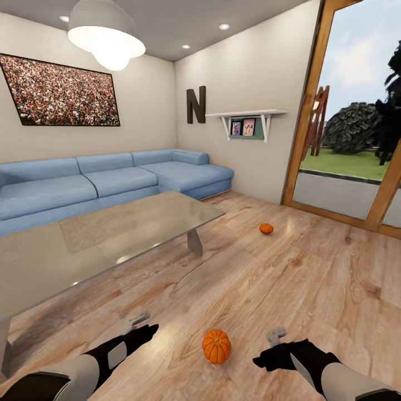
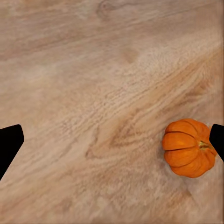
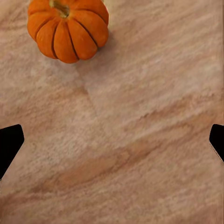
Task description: Place each of the two pumpkins and all three candles from the living room inside a cabinet in the living room (use any cabinet), then make sure every cabinet is closed, and position the cauldron so it is next to a table in the living room.
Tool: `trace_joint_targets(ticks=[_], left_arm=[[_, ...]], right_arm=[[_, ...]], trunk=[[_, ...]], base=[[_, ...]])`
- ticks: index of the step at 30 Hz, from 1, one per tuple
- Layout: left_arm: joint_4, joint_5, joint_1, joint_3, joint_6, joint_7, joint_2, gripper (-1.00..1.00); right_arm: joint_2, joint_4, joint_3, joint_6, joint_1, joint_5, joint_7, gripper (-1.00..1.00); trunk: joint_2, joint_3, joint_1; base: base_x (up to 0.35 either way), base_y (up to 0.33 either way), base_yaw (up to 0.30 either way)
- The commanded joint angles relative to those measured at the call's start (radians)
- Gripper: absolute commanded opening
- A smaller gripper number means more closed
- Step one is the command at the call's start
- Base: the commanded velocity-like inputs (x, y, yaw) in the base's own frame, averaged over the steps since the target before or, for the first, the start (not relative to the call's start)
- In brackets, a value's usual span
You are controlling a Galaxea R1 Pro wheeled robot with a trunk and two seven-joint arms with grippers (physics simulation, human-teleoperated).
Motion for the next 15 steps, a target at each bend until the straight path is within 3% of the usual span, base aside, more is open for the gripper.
trace_joint_targets(ticks=[1,4,6,10,15], left_arm=[[0.003,0.010,-0.001,-0.009,-0.001,-0.008,0.000,1.00],[-0.001,0.010,-0.001,-0.010,0.027,-0.017,-0.001,1.00],[-0.029,0.008,-0.001,-0.012,0.115,-0.025,-0.006,1.00],[-0.080,0.006,-0.001,-0.018,0.186,-0.042,-0.010,1.00],[-0.132,-0.007,-0.001,-0.044,0.241,-0.077,-0.013,1.00]], right_arm=[[-0.001,-0.007,0.003,0.006,0.000,0.001,0.004,1.00],[-0.001,-0.046,0.004,0.007,0.000,-0.001,0.006,1.00],[0.000,-0.132,0.008,0.014,0.000,-0.003,0.007,1.00],[0.000,-0.201,0.008,0.032,0.000,-0.004,0.013,1.00],[0.000,-0.339,0.007,0.147,0.000,-0.005,0.032,1.00]], trunk=[[0.000,-0.001,0.000],[0.000,-0.001,0.000],[0.000,-0.001,0.000],[0.000,-0.001,0.000],[0.000,-0.001,0.000]], base=[[0.000,0.000,0.000],[0.000,0.000,0.000],[0.000,0.000,0.000],[0.000,0.000,0.000],[0.000,0.000,0.000]])
